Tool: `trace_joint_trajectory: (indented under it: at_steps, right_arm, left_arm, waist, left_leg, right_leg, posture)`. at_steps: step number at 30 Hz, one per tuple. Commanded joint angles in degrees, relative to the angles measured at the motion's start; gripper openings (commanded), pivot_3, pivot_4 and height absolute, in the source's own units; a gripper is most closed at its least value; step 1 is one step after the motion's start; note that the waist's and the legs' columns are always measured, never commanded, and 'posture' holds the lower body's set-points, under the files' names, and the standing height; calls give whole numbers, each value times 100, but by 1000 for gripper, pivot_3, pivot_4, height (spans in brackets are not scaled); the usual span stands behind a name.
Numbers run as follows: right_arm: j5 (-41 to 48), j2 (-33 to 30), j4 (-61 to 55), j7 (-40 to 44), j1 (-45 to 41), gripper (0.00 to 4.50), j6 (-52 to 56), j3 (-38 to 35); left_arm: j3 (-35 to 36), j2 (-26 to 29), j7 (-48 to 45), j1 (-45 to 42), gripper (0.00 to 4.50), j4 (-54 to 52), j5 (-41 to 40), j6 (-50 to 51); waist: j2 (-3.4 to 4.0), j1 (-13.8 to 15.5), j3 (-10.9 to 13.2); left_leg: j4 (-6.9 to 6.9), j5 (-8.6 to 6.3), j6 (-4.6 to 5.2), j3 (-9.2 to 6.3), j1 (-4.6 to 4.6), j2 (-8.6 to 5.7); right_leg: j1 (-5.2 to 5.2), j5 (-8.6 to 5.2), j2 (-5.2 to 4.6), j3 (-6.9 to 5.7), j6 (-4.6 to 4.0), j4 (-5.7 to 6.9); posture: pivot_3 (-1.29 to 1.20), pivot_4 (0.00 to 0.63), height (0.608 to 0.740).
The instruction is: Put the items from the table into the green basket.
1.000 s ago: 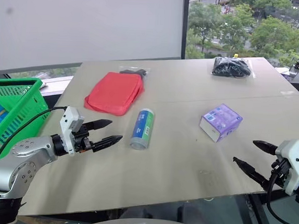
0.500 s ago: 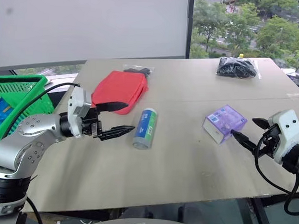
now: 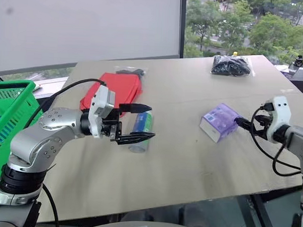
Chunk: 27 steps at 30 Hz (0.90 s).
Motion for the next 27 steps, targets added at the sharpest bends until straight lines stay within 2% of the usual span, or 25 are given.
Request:
trace_joint_trajectory:
  at_steps: [1, 6, 8, 10, 16, 17, 27]
  right_arm:
    - [-121, -146, 769, 688, -585, 4500, 43, 573]
    - [-541, -143, 2152, 1257, -1404, 4500, -327, 1103]
    - [-883, -137, 2639, 1414, -1585, 3978, -638, 1416]
    - [-1077, -141, 2885, 1657, -1645, 3225, -834, 1617]
    - [-1183, -86, 2835, 2026, -1669, 361, -1055, 1581]
    - [-1166, -64, 2771, 2017, -1644, 49, -1089, 1511]
    - [-100, 269, 794, 1390, -1211, 49, 222, 290]
  left_arm:
    - [214, 87, 64, 34, 4479, -294, -135, 11]
    - [393, 131, 371, 369, 4479, -622, -192, 125]
    - [482, 124, 553, 584, 4500, -809, -223, 183]
    - [533, 111, 739, 733, 4500, -964, -275, 271]
    - [490, 72, 1110, 829, 4500, -1119, -371, 516]
    - [456, 62, 1161, 793, 4500, -1092, -365, 558]
    - [287, -409, 1650, 186, 4500, -528, -704, 1221]
  waist:
    - [2, 30, 0]
    - [1, 127, 0]
    - [-1, 198, -1]
    - [-2, 299, -2]
    - [-8, 502, -8]
    - [-8, 517, -8]
    - [-2, 493, -6]
  left_leg:
    - [0, 0, -1, -12, -2, 1]
    - [1, 4, -8, -13, -15, -4]
    - [0, 4, -8, -18, -20, -5]
    - [0, 4, -8, -22, -19, -5]
    - [1, -5, 7, -27, -15, -5]
    - [1, -5, 7, -28, -14, -5]
    - [2, 4, -9, -31, -19, -8]
  right_leg:
    - [-7, 0, -3, -1, -1, 0]
    - [-41, 3, -28, 1, 2, -1]
    - [-48, 4, -33, -3, 2, -2]
    - [-48, 4, -34, -6, 1, -2]
    - [-45, 4, -35, -9, 1, 0]
    - [-44, 4, -34, -10, 1, 1]
    - [-53, 5, -35, -9, -2, 21]
  posture:
    - [40, 0, 740]
    - [112, 0, 740]
    - [136, 0, 740]
    - [148, 0, 740]
    - [155, 0, 740]
    - [147, 0, 740]
    - [65, 0, 740]
